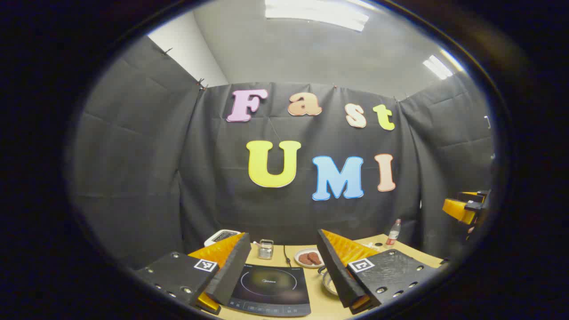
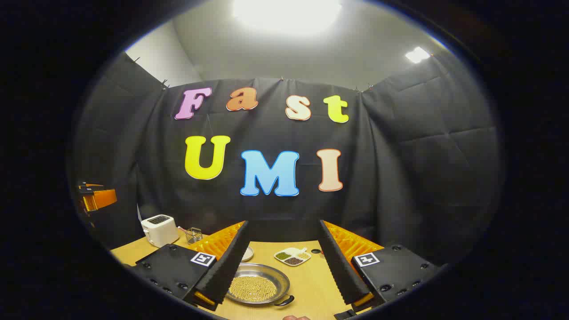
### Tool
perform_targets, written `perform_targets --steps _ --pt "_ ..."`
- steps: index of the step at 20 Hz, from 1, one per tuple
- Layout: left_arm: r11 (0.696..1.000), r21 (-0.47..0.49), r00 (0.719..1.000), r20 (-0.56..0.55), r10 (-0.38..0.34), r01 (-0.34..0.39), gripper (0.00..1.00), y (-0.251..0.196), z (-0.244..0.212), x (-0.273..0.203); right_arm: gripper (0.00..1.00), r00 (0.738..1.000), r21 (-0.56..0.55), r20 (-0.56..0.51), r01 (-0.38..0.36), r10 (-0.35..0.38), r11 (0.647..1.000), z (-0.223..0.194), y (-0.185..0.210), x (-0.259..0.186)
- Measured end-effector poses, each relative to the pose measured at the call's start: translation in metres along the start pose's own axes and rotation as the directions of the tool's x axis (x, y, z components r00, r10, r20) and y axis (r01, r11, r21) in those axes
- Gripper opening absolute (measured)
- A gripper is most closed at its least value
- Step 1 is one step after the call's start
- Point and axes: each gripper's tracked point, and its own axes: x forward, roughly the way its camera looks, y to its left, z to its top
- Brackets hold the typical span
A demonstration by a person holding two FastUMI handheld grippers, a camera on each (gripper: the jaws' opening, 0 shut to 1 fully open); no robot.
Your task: First push the handle of the pot to place it horizontally, then grasp the pot with both hands and set it on the induction cooktop.
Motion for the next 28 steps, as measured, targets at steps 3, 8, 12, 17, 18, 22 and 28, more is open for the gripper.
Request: perform_targets --steps 3,8,12,17,18,22,28 --pt "1.000 -0.003 1.000 -0.015 -0.003 0.003 0.89 0.004 -0.007 -0.004 0.97 1.000 0.001 -0.002 0.015 -0.015 1.000 -0.005 0.001 -0.004" --pt "1.000 0.005 1.000 -0.030 -0.004 0.004 0.91 0.005 -0.015 -0.009 0.96 0.999 -0.003 -0.027 0.017 -0.017 1.000 -0.017 0.008 -0.011" --pt "1.000 0.004 0.999 -0.035 -0.009 0.009 0.91 0.004 -0.019 -0.014 0.97 0.999 -0.013 -0.037 0.022 -0.023 1.000 -0.022 0.009 -0.014" --pt "1.000 -0.005 0.999 -0.043 -0.013 0.013 0.91 0.002 -0.021 -0.015 0.97 0.998 -0.009 -0.052 0.022 -0.022 1.000 -0.026 0.011 -0.015" --pt "1.000 -0.008 0.999 -0.044 -0.013 0.013 0.91 0.001 -0.022 -0.016 0.97 0.998 -0.009 -0.057 0.020 -0.021 1.000 -0.027 0.010 -0.016" --pt "1.000 -0.016 0.998 -0.054 -0.014 0.013 0.89 -0.002 -0.027 -0.018 0.97 0.997 -0.010 -0.079 0.017 -0.018 1.000 -0.034 0.009 -0.013" --pt "1.000 -0.014 0.998 -0.066 -0.017 0.016 0.88 -0.007 -0.030 -0.016 0.97 0.991 -0.005 -0.134 0.015 -0.016 1.000 -0.055 0.007 -0.008"
